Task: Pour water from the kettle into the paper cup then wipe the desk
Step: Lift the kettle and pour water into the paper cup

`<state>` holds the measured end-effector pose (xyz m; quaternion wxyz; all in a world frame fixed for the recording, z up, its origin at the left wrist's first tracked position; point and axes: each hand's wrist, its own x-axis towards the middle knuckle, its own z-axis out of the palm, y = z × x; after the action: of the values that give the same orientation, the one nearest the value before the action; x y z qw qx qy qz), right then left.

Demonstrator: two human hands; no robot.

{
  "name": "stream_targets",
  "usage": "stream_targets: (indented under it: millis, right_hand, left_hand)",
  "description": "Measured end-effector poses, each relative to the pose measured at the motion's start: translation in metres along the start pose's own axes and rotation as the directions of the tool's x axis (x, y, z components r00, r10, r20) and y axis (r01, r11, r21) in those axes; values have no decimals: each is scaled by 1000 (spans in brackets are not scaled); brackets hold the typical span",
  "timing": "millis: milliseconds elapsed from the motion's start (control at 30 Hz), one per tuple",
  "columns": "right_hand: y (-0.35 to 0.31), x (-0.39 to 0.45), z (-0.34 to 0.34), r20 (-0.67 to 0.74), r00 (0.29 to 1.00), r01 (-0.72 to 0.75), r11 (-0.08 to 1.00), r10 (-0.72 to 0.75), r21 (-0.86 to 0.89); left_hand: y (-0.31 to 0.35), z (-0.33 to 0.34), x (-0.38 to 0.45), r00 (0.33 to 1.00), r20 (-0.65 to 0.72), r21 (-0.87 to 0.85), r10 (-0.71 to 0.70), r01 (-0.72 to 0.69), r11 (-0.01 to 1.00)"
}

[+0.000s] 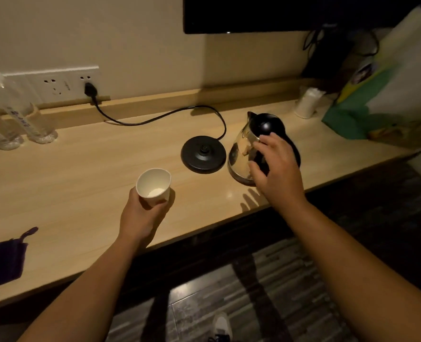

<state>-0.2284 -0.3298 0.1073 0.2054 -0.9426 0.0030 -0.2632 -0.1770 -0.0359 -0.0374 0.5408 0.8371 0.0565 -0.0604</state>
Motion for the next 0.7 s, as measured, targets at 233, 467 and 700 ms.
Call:
stream_targets:
  millis: [233, 467, 700]
  right_hand:
    - [41, -7, 3, -32, 831, -537, 815, 556, 218]
    - [59, -4, 17, 128, 668, -669, 517, 733, 534]
    - [46, -2, 4, 140, 759, -592, 585, 636, 554]
  left_hand:
    - [-2, 1, 0, 999, -14, 14, 31, -30, 999]
    - [-5, 2, 1, 1000, -17, 0, 20, -20, 1000]
    - [0, 0, -2, 1000, 0, -26, -25, 25, 999]
